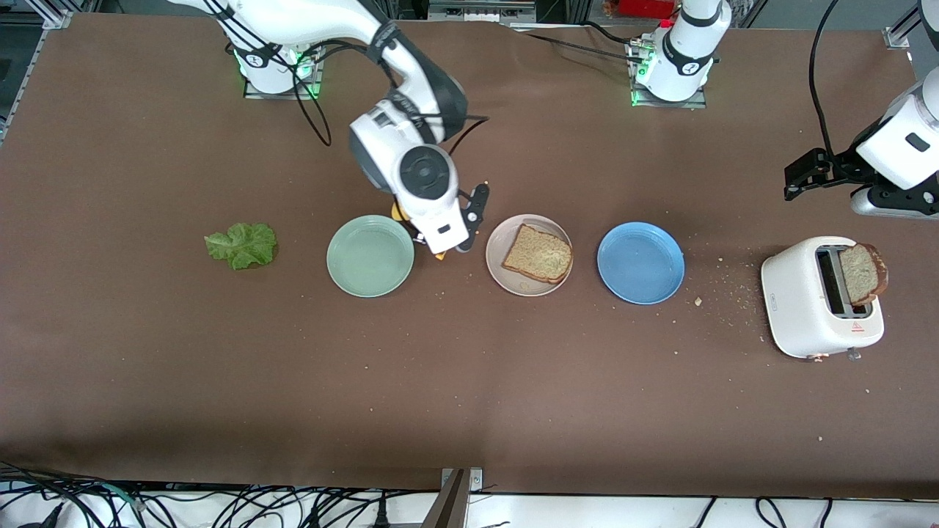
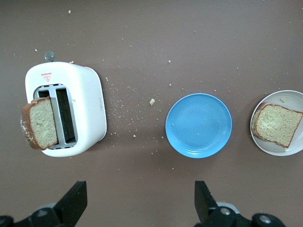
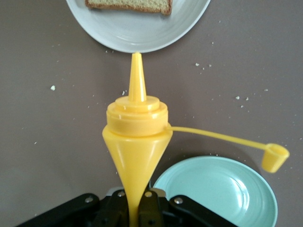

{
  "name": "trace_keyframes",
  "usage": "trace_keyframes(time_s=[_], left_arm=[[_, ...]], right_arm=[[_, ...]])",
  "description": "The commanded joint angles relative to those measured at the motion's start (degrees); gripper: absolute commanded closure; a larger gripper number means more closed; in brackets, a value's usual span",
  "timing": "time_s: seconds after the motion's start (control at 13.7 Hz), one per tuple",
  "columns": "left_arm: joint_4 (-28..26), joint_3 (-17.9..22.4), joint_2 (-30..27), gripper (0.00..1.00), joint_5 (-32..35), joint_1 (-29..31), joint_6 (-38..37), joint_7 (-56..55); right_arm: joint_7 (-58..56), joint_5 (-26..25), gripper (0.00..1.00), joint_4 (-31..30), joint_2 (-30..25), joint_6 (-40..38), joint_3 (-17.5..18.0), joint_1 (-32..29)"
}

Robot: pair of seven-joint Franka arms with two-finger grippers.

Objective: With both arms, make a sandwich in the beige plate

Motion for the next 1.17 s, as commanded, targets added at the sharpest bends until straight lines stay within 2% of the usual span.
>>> trace_keyframes(time_s=[0.0, 0.15, 0.44, 0.51, 1.09], left_arm=[[0.09, -0.05, -0.7, 0.0, -1.46, 0.54, -0.05, 0.34], [0.09, -0.05, -0.7, 0.0, -1.46, 0.45, -0.05, 0.34], [0.09, -0.05, -0.7, 0.0, -1.46, 0.45, -0.05, 0.34], [0.09, -0.05, -0.7, 0.0, -1.46, 0.45, -0.05, 0.34], [0.09, -0.05, -0.7, 0.0, -1.46, 0.45, -0.05, 0.34]], right_arm=[[5.09, -6.76, 1.0, 6.63, 5.01, -1.82, -0.21, 4.25], [7.29, -12.47, 1.0, 9.35, 7.56, -2.08, -0.21, 7.67], [10.2, -28.55, 1.0, 13.4, 12.84, -2.87, -0.82, 14.97], [10.2, -31.28, 1.0, 14.45, 13.63, -2.96, -1.0, 15.86], [9.94, -32.63, 1.0, 15.17, 14.6, -1.91, -1.87, 15.78]])
